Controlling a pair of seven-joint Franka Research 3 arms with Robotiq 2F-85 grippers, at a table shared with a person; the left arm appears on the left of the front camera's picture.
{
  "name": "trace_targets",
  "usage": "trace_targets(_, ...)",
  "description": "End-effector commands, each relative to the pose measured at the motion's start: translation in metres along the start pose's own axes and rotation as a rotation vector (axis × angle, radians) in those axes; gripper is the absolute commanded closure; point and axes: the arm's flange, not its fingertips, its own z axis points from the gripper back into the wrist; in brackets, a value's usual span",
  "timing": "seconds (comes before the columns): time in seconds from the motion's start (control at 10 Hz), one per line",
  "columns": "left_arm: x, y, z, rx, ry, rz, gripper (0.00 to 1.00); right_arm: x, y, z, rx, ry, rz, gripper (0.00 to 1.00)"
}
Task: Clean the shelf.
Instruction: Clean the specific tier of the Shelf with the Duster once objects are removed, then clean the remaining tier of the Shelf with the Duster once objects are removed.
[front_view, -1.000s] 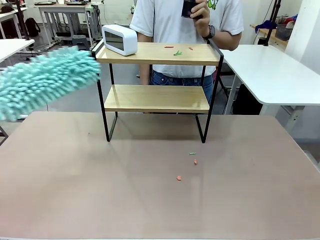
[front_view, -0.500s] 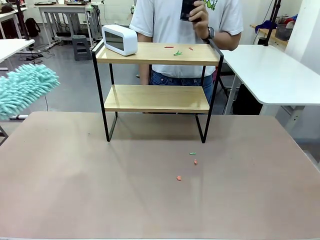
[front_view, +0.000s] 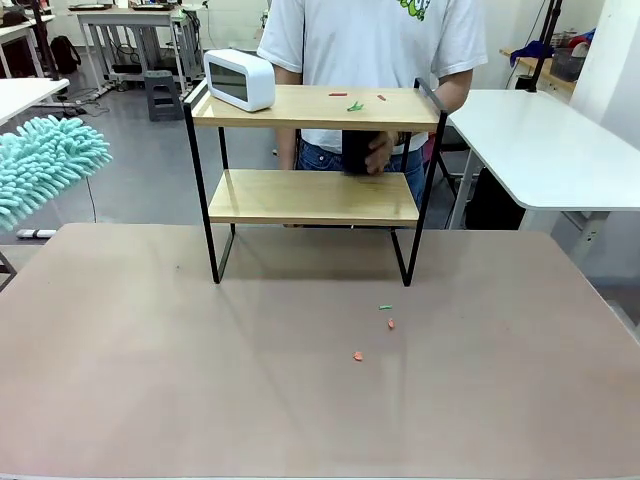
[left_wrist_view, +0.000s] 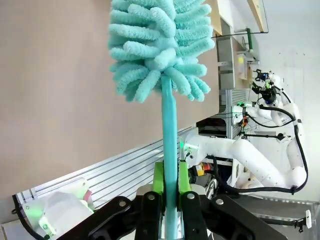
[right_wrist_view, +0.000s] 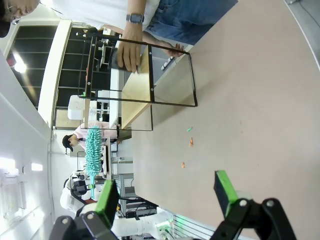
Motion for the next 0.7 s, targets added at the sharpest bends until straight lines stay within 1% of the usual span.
trace_targets(0.0,-0.0001,0.0024,0.0008,-0.006,0.001,-0.007,0.88,0.0016,0.0005,-0.0014,0.021,-0.014,0.025,0.0)
trace_targets(0.6,-0.0001,0.0024,0.0008,-0.006,0.001,-0.007,0.88,0.0016,0.0005,-0.0014,0.021,-0.014,0.025,0.0)
